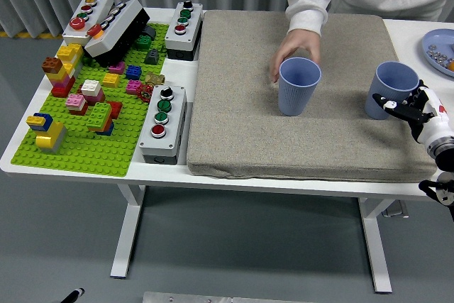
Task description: Pick cup pour cup place
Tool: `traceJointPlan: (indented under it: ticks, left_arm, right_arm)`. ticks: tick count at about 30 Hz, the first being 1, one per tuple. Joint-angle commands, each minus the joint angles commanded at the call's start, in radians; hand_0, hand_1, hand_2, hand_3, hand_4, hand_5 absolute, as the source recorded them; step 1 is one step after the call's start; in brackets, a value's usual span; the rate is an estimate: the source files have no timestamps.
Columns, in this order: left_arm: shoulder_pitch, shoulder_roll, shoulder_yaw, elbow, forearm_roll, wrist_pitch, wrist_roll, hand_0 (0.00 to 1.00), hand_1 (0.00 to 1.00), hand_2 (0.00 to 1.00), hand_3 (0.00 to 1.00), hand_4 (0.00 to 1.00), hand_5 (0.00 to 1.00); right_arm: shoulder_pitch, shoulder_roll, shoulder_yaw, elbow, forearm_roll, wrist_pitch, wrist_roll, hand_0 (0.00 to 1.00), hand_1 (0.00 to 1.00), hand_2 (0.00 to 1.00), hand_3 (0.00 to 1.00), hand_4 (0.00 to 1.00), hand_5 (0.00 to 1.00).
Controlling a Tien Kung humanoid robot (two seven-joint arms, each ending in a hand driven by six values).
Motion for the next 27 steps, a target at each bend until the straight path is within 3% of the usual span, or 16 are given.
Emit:
traceJointPlan:
  ticks: [19, 21, 22, 27]
  left_arm:
    - [-0.001, 0.001, 0.002, 0.000, 0.000, -0.001, 0.001, 0.834, 0.811, 0.862, 0.778, 0.619, 0.998]
    - [0.000, 0.001, 0.002, 0.000, 0.001, -0.001, 0.001, 0.834, 0.811, 0.862, 0.778, 0.619, 0.998]
    - [0.000, 0.001, 0.003, 0.000, 0.000, -0.001, 0.001, 0.834, 0.811, 0.862, 0.778, 0.618, 0.998]
    - [0.002, 0.001, 0.003, 0.000, 0.001, -0.001, 0.002, 0.834, 0.811, 0.862, 0.778, 0.618, 0.998]
  right_arm:
    - [0.022, 0.018, -0.013, -0.020, 0.013, -0.003, -0.003, 0.934, 0.927, 0.998, 0.998, 0.841, 0.172]
    - [0.020, 0.017, -0.013, -0.015, 0.007, -0.012, -0.008, 0.934, 0.927, 0.998, 0.998, 0.841, 0.172]
    - [0.019, 0.016, -0.014, -0.010, 0.002, -0.022, -0.012, 0.898, 0.870, 0.970, 0.971, 0.837, 0.177]
    - [0.017, 0.015, -0.015, -0.002, -0.008, -0.034, -0.014, 0.898, 0.870, 0.970, 0.971, 0.837, 0.177]
